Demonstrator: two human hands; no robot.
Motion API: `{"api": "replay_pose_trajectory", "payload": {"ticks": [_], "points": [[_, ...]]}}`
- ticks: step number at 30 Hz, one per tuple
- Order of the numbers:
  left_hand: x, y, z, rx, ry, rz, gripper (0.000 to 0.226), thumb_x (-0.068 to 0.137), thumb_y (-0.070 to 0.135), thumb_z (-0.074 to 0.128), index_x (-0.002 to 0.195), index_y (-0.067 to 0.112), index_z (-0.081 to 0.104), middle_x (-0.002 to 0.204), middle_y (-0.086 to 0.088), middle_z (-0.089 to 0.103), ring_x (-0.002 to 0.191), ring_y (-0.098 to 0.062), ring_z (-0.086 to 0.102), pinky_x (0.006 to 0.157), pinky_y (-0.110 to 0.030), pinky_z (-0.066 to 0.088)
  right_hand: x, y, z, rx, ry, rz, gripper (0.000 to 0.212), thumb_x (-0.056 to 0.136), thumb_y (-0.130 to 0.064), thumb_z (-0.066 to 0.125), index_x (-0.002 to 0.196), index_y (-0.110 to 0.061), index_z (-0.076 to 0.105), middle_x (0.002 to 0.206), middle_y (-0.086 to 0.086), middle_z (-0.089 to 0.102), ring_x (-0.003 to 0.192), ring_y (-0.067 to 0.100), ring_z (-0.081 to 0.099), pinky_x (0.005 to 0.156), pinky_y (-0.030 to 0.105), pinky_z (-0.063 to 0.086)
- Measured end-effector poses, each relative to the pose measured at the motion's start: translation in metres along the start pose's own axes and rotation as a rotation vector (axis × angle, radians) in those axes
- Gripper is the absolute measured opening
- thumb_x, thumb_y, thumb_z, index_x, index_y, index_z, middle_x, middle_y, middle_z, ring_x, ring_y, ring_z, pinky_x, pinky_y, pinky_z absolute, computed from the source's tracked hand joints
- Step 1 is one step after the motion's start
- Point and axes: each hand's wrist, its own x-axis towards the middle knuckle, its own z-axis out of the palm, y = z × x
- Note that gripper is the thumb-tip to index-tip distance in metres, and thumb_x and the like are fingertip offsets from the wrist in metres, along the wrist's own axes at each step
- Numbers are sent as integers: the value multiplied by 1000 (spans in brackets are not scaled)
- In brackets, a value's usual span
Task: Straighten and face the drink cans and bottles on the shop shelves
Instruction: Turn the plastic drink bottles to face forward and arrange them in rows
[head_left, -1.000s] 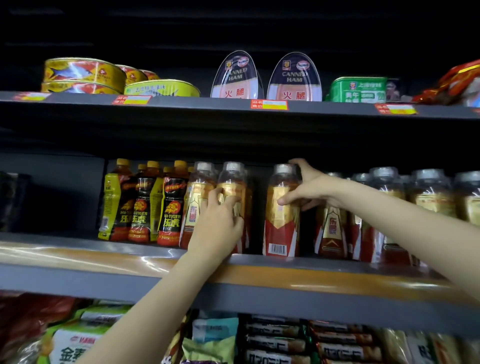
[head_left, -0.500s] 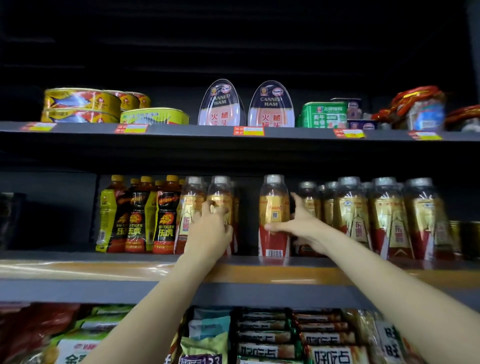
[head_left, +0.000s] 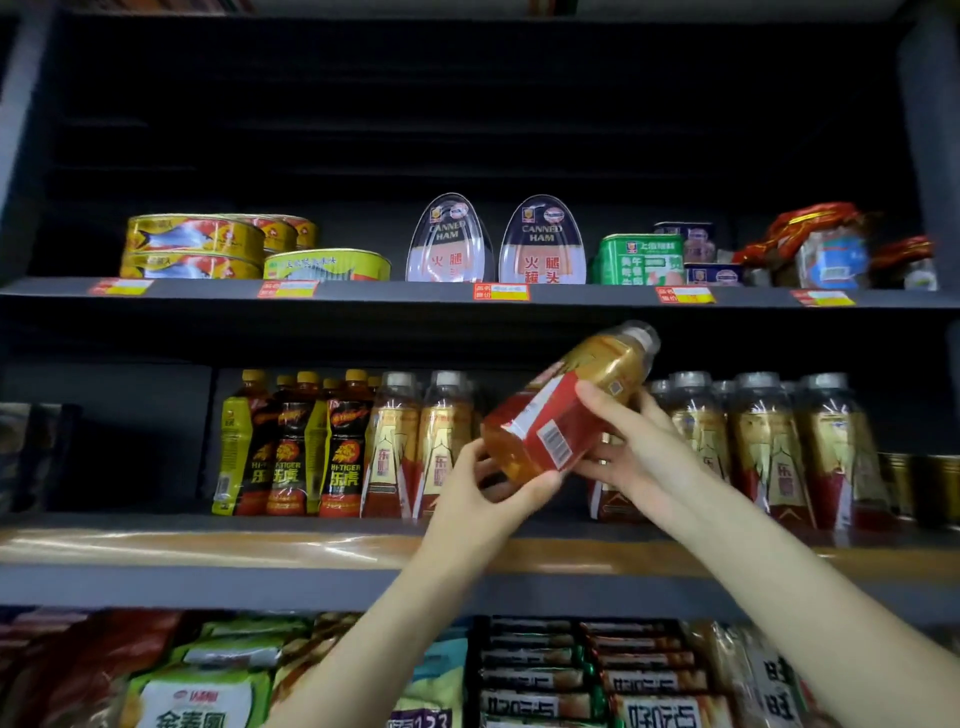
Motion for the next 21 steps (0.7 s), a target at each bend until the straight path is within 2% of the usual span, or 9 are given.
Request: {"api": "replay_pose_trajectory", "payload": {"ticks": [2, 3, 5, 7, 10, 13, 16, 18, 21], "points": [[0, 3, 11, -213, 22, 28, 72, 57, 35, 81, 119, 27, 47, 118, 1, 60, 101, -9, 63, 77, -25, 55, -9, -10, 0, -3, -54, 57, 68, 69, -26, 73, 132, -20, 47, 111, 7, 69, 90, 26, 71, 72, 41, 59], [0, 5, 11, -185, 55, 103, 69, 60, 30, 82, 119, 29, 47, 118, 2, 59, 101, -9, 63, 76, -22, 55, -12, -17, -1, -11, -58, 91, 60, 73, -25, 72, 128, -16, 51, 110, 10, 69, 89, 28, 71, 71, 41, 59], [3, 12, 3, 65, 92, 317, 68, 66, 21, 82, 118, 42, 43, 117, 11, 54, 104, -4, 58, 77, -16, 53, -18, -32, -4, -26, -31, 175, 38, 81, -24, 68, 114, -10, 57, 108, 20, 67, 89, 34, 70, 70, 42, 59], [5, 19, -3, 253, -5, 460, 74, 68, 14, 81, 117, 49, 38, 119, 15, 45, 109, -1, 50, 77, -13, 52, -24, -39, -5, -8, 1, 241, 27, 84, -23, 67, 104, -8, 57, 104, 24, 64, 91, 36, 67, 68, 44, 59], [4, 24, -4, 336, -120, 486, 78, 70, 7, 79, 123, 46, 36, 121, 12, 41, 114, -1, 46, 77, -10, 50, -28, -34, -5, 53, 71, 244, 47, 77, -20, 74, 117, -10, 53, 113, 22, 60, 96, 38, 65, 61, 48, 59], [1, 25, -2, 220, -181, 390, 75, 74, 11, 77, 127, 44, 36, 128, 9, 41, 113, -10, 52, 78, -14, 52, -28, -31, -4, 113, 148, 122, 74, 70, -15, 77, 135, -19, 41, 119, 18, 58, 99, 35, 64, 62, 48, 59], [-7, 25, 3, -195, -236, 114, 65, 68, 28, 77, 122, 39, 43, 125, 1, 49, 106, -16, 62, 81, -26, 56, -31, -29, -4, -33, 175, -96, 92, 71, -10, 77, 140, -40, 24, 127, 9, 51, 105, 26, 61, 73, 42, 58], [-9, 21, 5, -375, -207, 7, 58, 65, 27, 75, 116, 33, 48, 122, -7, 52, 103, -22, 64, 79, -34, 57, -36, -25, -6, -97, 134, -178, 99, 70, -8, 78, 139, -49, 20, 130, 6, 49, 108, 21, 59, 80, 41, 57], [-13, 14, 6, -221, -137, 106, 53, 72, 17, 75, 114, 34, 46, 116, 2, 52, 96, -12, 63, 76, -28, 57, -42, -23, -12, -96, 54, -154, 96, 70, -6, 75, 135, -52, 21, 128, 5, 51, 110, 21, 59, 75, 38, 59]]}}
